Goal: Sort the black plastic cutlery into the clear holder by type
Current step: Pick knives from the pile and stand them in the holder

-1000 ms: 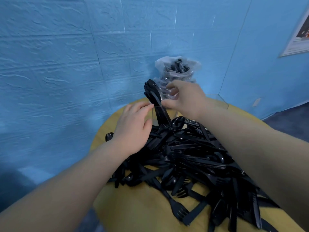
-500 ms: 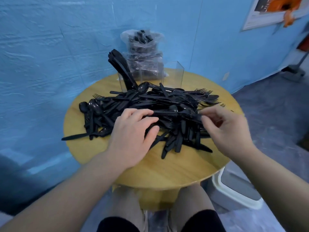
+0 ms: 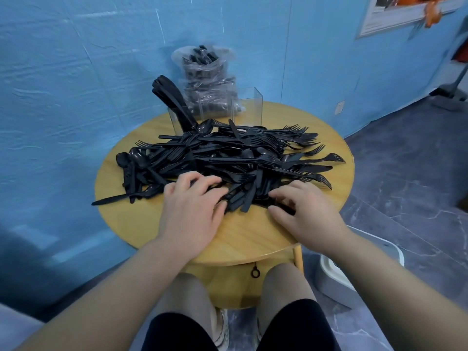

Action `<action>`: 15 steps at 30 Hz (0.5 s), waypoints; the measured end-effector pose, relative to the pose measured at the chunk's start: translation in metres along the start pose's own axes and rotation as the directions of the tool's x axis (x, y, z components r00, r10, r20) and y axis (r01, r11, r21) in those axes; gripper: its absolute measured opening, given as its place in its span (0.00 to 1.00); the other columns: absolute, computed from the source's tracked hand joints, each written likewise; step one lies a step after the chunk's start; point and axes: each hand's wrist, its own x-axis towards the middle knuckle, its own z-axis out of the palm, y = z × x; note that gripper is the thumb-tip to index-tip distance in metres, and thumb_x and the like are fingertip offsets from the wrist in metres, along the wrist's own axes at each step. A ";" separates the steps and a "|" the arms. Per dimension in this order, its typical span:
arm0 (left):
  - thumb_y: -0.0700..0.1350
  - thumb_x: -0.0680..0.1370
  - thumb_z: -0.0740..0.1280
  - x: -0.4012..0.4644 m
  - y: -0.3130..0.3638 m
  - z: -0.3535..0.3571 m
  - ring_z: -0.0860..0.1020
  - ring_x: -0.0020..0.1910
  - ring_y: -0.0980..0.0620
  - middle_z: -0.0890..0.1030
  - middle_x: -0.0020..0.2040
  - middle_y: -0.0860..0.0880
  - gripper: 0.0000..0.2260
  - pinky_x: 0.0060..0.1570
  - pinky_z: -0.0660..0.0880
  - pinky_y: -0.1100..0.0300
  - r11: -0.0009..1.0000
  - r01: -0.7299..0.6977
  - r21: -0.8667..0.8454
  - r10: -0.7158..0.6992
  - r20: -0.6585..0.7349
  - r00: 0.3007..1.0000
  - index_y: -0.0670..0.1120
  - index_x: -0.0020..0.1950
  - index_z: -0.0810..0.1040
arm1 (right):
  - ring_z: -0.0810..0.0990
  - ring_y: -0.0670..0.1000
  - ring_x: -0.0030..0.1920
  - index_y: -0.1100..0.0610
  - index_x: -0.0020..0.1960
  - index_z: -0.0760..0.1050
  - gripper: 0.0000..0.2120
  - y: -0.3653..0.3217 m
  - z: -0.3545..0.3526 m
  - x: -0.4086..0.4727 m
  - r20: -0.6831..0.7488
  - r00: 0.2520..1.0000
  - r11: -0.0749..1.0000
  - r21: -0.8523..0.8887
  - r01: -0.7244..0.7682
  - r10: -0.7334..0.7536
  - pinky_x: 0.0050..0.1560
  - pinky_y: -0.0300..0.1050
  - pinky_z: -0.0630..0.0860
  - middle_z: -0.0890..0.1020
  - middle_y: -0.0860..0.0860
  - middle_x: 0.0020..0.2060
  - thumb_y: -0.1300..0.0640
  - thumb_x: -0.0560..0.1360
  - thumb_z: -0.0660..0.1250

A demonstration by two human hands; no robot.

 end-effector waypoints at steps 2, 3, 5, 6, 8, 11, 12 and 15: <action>0.46 0.75 0.68 0.000 0.000 0.000 0.70 0.56 0.48 0.81 0.56 0.55 0.08 0.49 0.65 0.52 1.000 0.001 -0.015 -0.001 -0.063 0.998 0.52 0.53 0.83 | 0.70 0.46 0.51 0.47 0.61 0.76 0.14 0.001 0.001 -0.002 0.019 0.998 0.998 0.012 0.056 -0.056 0.49 0.39 0.66 0.76 0.43 0.51 0.49 0.76 0.64; 0.47 0.76 0.65 0.001 0.005 -0.001 0.70 0.56 0.49 0.80 0.56 0.55 0.10 0.49 0.63 0.54 0.999 -0.011 -0.037 0.008 -0.079 0.997 0.52 0.53 0.83 | 0.70 0.46 0.52 0.47 0.61 0.77 0.13 0.002 0.002 -0.003 0.013 0.997 0.996 0.031 0.078 -0.079 0.49 0.39 0.66 0.75 0.42 0.50 0.51 0.77 0.64; 0.53 0.76 0.61 0.006 0.018 -0.003 0.71 0.57 0.50 0.80 0.57 0.56 0.13 0.50 0.64 0.54 0.996 -0.040 -0.076 0.035 -0.066 0.997 0.53 0.54 0.83 | 0.72 0.47 0.52 0.49 0.57 0.79 0.11 0.004 0.006 -0.004 -0.065 0.996 0.992 0.104 0.072 -0.065 0.49 0.40 0.68 0.76 0.43 0.49 0.56 0.76 0.65; 0.56 0.75 0.61 0.010 0.025 -0.003 0.71 0.57 0.49 0.80 0.57 0.56 0.15 0.50 0.65 0.53 0.995 -0.058 -0.076 0.055 -0.039 0.998 0.53 0.55 0.82 | 0.73 0.48 0.52 0.51 0.55 0.80 0.10 0.005 0.007 -0.003 -0.127 0.992 0.989 0.141 0.040 -0.022 0.49 0.40 0.69 0.76 0.45 0.49 0.58 0.75 0.66; 0.59 0.74 0.64 0.017 0.035 -0.001 0.73 0.56 0.48 0.80 0.56 0.56 0.16 0.50 0.69 0.50 0.995 -0.087 -0.043 0.088 0.031 0.996 0.54 0.56 0.81 | 0.74 0.50 0.53 0.54 0.54 0.81 0.10 0.009 0.008 0.000 -0.229 0.971 0.988 0.152 -0.032 0.066 0.49 0.41 0.69 0.76 0.48 0.50 0.60 0.74 0.67; 0.54 0.71 0.71 0.020 0.037 0.005 0.77 0.53 0.48 0.81 0.55 0.55 0.15 0.49 0.72 0.48 0.997 -0.071 -0.037 0.073 0.082 0.994 0.54 0.57 0.81 | 0.74 0.49 0.54 0.55 0.58 0.79 0.13 0.014 0.007 0.006 -0.228 0.968 0.992 0.087 -0.090 0.107 0.48 0.38 0.68 0.75 0.50 0.56 0.58 0.74 0.67; 0.52 0.71 0.72 0.020 0.034 0.006 0.77 0.52 0.48 0.81 0.54 0.55 0.14 0.49 0.72 0.48 0.997 -0.058 -0.048 0.062 0.079 0.995 0.54 0.57 0.81 | 0.74 0.48 0.53 0.54 0.60 0.77 0.14 0.015 0.006 0.007 -0.206 0.973 0.993 0.073 -0.096 0.109 0.47 0.37 0.68 0.73 0.49 0.58 0.57 0.75 0.66; 0.48 0.70 0.74 0.015 0.022 0.006 0.78 0.50 0.49 0.81 0.53 0.55 0.14 0.48 0.72 0.50 0.998 -0.036 -0.048 0.039 0.055 0.998 0.53 0.55 0.82 | 0.76 0.47 0.51 0.53 0.63 0.75 0.16 0.017 0.004 0.012 -0.163 0.981 0.993 0.057 -0.101 0.109 0.48 0.38 0.72 0.71 0.48 0.62 0.56 0.76 0.65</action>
